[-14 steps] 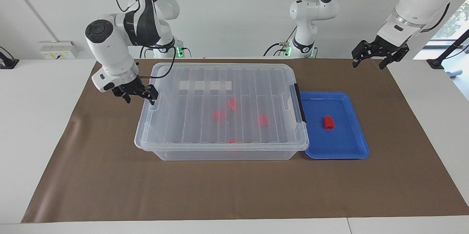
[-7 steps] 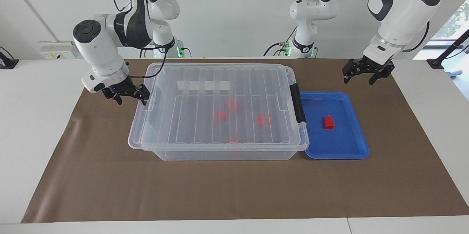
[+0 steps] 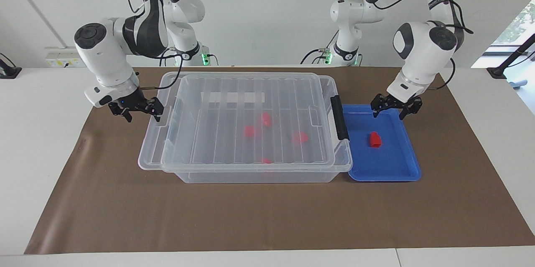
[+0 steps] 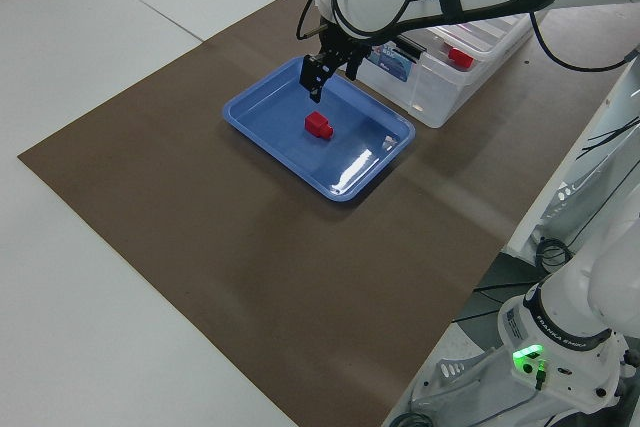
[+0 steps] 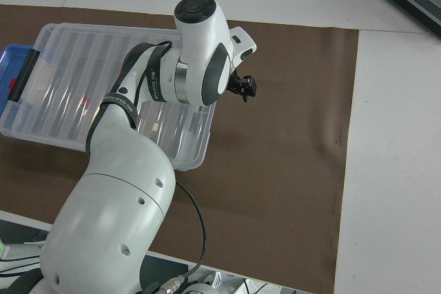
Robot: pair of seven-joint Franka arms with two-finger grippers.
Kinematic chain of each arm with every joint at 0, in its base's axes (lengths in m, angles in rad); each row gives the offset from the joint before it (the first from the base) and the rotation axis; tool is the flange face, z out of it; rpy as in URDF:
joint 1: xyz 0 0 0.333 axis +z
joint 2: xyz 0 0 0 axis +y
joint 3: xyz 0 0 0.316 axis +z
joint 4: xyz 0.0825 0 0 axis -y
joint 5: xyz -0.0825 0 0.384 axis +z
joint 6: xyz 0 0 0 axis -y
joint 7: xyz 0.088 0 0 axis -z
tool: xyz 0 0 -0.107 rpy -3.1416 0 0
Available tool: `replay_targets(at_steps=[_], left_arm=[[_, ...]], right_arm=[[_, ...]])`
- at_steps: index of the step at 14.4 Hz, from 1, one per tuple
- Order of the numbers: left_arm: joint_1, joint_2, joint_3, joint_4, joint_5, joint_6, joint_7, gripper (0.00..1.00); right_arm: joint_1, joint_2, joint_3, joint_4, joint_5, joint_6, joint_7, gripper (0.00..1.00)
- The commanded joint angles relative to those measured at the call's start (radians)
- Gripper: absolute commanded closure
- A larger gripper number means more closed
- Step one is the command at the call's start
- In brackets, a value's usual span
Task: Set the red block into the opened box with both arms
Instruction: 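Slide the lid toward the right gripper while the left gripper reaches the tray, then grasp the red blocks in the blue tray with the left gripper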
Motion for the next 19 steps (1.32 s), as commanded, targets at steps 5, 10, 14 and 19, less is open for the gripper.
replay_targets(at_steps=[5,10,14,19], left_arm=[[-0.019,0.165,0.008,-0.115,0.016,0.332,-0.007,0.00],[-0.010,0.165,0.008,-0.113,0.016,0.315,-0.010,0.00],[-0.009,0.159,0.008,-0.106,0.016,0.317,-0.034,0.97],[-0.010,0.129,0.012,-0.106,0.016,0.317,-0.085,1.00]], right_arm=[[-0.021,-0.013,-0.046,-0.033,-0.006,0.048,-0.119,0.00],[-0.019,-0.010,-0.097,-0.029,-0.006,0.051,-0.199,0.00],[-0.021,-0.010,-0.131,-0.027,-0.006,0.049,-0.260,0.00],[-0.021,-0.008,-0.166,-0.024,-0.006,0.049,-0.311,0.00]])
